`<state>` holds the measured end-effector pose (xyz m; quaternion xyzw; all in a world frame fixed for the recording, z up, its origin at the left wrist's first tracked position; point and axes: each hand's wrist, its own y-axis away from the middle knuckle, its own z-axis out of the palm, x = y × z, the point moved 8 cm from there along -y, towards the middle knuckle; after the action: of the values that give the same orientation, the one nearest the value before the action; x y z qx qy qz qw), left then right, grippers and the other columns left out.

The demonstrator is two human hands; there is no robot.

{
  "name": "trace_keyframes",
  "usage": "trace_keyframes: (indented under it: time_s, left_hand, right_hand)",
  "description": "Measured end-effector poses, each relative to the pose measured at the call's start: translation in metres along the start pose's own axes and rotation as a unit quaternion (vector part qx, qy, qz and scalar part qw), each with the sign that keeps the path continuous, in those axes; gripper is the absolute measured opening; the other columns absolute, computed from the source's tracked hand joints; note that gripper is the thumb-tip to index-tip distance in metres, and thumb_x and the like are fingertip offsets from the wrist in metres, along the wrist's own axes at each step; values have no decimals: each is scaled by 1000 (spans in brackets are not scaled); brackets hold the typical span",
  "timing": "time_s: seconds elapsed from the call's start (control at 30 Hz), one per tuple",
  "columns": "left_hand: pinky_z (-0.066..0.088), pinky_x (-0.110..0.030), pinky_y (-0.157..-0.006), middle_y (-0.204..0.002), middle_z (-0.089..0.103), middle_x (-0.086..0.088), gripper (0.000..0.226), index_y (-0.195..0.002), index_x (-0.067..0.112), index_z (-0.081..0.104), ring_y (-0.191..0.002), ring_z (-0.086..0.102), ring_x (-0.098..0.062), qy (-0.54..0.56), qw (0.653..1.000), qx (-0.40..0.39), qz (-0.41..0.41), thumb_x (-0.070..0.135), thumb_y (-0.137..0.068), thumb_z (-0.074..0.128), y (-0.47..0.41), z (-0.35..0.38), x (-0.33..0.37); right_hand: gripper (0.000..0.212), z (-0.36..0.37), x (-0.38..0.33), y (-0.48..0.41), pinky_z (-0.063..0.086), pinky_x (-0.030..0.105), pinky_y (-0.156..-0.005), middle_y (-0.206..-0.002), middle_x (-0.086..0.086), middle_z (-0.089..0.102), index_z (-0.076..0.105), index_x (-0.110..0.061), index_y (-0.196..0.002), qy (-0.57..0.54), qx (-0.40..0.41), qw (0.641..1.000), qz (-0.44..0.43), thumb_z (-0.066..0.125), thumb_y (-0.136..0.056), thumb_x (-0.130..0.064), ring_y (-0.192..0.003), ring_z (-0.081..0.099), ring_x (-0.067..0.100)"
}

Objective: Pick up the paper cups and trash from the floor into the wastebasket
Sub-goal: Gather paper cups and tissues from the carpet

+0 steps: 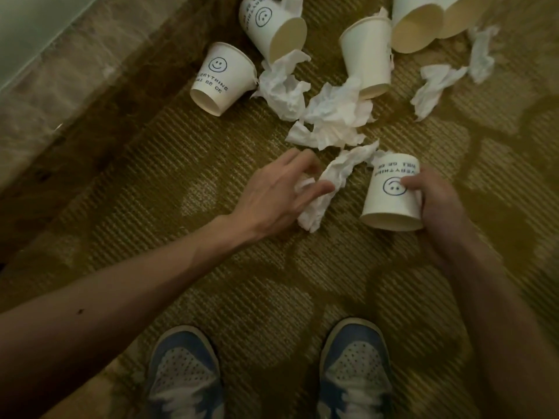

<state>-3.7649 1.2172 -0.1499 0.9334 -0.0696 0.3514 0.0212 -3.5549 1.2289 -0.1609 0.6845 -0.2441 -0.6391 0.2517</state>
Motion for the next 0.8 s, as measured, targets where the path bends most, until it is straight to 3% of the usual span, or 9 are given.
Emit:
trace_keyframes:
  time_s: [0.1, 0.2, 0.27, 0.33, 0.43, 0.5, 0.63, 0.7, 0.8]
  left_hand:
    - [51, -29, -65, -130, 55, 2, 57, -142, 30, 47, -85, 59, -11, -26, 996, -80, 44, 57, -92, 48, -4, 24, 7]
    - [48, -28, -64, -135, 52, 0, 67, -150, 30, 38, -90, 60, -17, -110, 982, -135, 78, 56, -90, 52, -4, 42, 6]
    - [48, -31, -62, -123, 58, -1, 54, -137, 23, 56, -87, 62, -19, -116, 982, -119, 89, 49, -90, 61, -5, 42, 7]
    - [42, -30, -59, -98, 60, 1, 35, -106, 15, 70, -77, 60, -20, -84, 988, -95, 87, 46, -89, 63, -8, 36, 7]
    - [28, -24, -56, -77, 47, 10, 40, -75, 19, 60, -64, 46, -10, -32, 995, -87, 41, 57, -86, 53, -6, 29, -5]
    - [28, -20, -58, -78, 42, 14, 44, -70, 21, 55, -65, 42, -2, 11, 997, -75, -7, 62, -84, 50, -4, 24, -13]
    - [41, -6, -78, -102, 58, 13, 32, -75, 24, 65, -90, 57, 3, 156, 984, -36, -82, 53, -88, 58, 3, 16, -15]
    - [49, -10, -73, -96, 67, 16, 24, -81, 26, 67, -87, 63, 4, 245, 959, -18, -139, 49, -88, 61, 9, 15, -17]
    - [50, -17, -53, -77, 69, 17, 27, -86, 17, 61, -66, 63, 1, 354, 908, 23, -223, 42, -89, 68, 16, 15, -27]
  right_hand:
    - [36, -1, -3, -7, 52, 47, -78, -115, 18, 67, 62, -18, -111, -29, -13, 999, 15, 56, -77, -27, -94, 66, 32]
    - [34, 6, 5, -12, 55, 33, -64, -103, 14, 70, 60, -11, -119, -81, -47, 994, 55, 43, -91, -21, -81, 69, 25]
    - [39, 12, 10, -11, 56, 36, -70, -101, 16, 68, 59, -8, -120, -105, -70, 989, 80, 44, -88, -24, -84, 67, 29]
    - [44, 16, 9, -11, 49, 49, -86, -111, 20, 63, 54, -8, -126, -126, -77, 986, 78, 43, -87, -22, -93, 61, 36]
    - [49, 24, 5, -11, 49, 50, -84, -122, 21, 60, 49, -12, -136, -163, -101, 979, 74, 40, -88, -19, -99, 58, 38]
    - [53, 28, 6, -11, 48, 48, -84, -122, 21, 59, 49, -10, -136, -160, -119, 977, 79, 43, -84, -20, -99, 58, 38]
    - [77, 44, 13, -4, 50, 45, -85, -118, 26, 61, 48, 7, -135, -145, -147, 972, 116, 54, -67, -29, -97, 60, 36]
    - [73, 55, 15, 1, 54, 40, -79, -108, 21, 65, 51, 5, -132, -156, -163, 967, 122, 52, -67, -30, -91, 64, 30]
    - [64, 67, 17, 4, 58, 35, -72, -98, 17, 70, 57, 5, -121, -190, -172, 959, 124, 53, -67, -30, -85, 68, 27]
